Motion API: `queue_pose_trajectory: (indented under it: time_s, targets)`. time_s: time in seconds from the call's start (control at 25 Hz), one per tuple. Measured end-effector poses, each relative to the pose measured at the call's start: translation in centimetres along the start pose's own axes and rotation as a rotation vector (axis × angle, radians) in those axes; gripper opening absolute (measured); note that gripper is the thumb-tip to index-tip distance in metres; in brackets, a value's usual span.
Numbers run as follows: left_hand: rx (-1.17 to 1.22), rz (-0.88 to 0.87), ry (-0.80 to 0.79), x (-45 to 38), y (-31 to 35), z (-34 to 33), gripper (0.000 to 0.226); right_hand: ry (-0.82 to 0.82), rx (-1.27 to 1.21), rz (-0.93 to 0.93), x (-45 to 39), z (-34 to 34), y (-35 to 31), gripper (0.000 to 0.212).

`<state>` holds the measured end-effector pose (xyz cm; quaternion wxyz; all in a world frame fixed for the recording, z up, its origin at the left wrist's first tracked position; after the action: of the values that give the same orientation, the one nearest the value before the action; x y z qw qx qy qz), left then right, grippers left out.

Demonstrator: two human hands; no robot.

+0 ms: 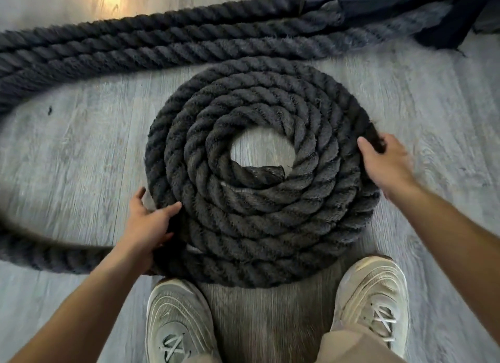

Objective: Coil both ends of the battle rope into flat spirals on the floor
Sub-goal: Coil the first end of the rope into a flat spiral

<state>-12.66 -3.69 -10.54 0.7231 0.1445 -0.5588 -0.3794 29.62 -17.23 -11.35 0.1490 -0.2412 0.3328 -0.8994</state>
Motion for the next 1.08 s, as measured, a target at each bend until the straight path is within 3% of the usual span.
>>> queue_pose_trajectory:
  time_s: [0.12, 0.28, 0.44, 0.6, 0.8, 0.96, 1.08]
  targets:
    - [-0.111, -0.106, 0.05, -3.2, 2.9, 0.8, 0.086, -0.041, -0.023, -0.023, 5.4, 0.6, 3.1, 0.062]
    - [-0.19, -0.248, 0.063, -7.0, 8.0, 0.6, 0.066, -0.113, -0.027, -0.081, 10.1, 0.6, 5.0, 0.058]
    - [-0.259, -0.348, 0.084, -8.2, 8.4, -0.3, 0.05, -0.18, 0.052, -0.071, 9.4, 0.3, 4.3, 0.063]
    - [-0.169, -0.279, 0.082, -5.4, 5.1, -0.1, 0.051, -0.289, 0.075, -0.045, 3.6, 1.8, 1.1, 0.048]
    - [-0.064, -0.103, -0.015, 0.6, -0.4, -0.6, 0.063, -0.142, 0.261, 0.133, -2.7, 1.5, -3.3, 0.054]
    - [0.004, -0.016, -0.016, 0.0, 0.1, -0.6, 0.062, -0.029, 0.21, -0.005, 0.1, -0.2, -1.3, 0.062]
    - [-0.111, -0.125, 0.099, -3.2, 3.0, 0.3, 0.062, -0.078, 0.206, -0.021, 4.9, 0.2, 2.2, 0.068]
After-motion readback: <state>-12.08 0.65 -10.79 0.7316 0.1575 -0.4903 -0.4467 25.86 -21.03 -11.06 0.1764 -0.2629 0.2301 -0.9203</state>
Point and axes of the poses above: each hand's wrist, its own x-axis away from the middle knuckle, its own z-axis out of the back of the hand, y = z × x, the point moved 2 cm from there along -x, towards the middle knuckle, and after that the axes turned 5 degrees about -x, right-handed, at the moved point
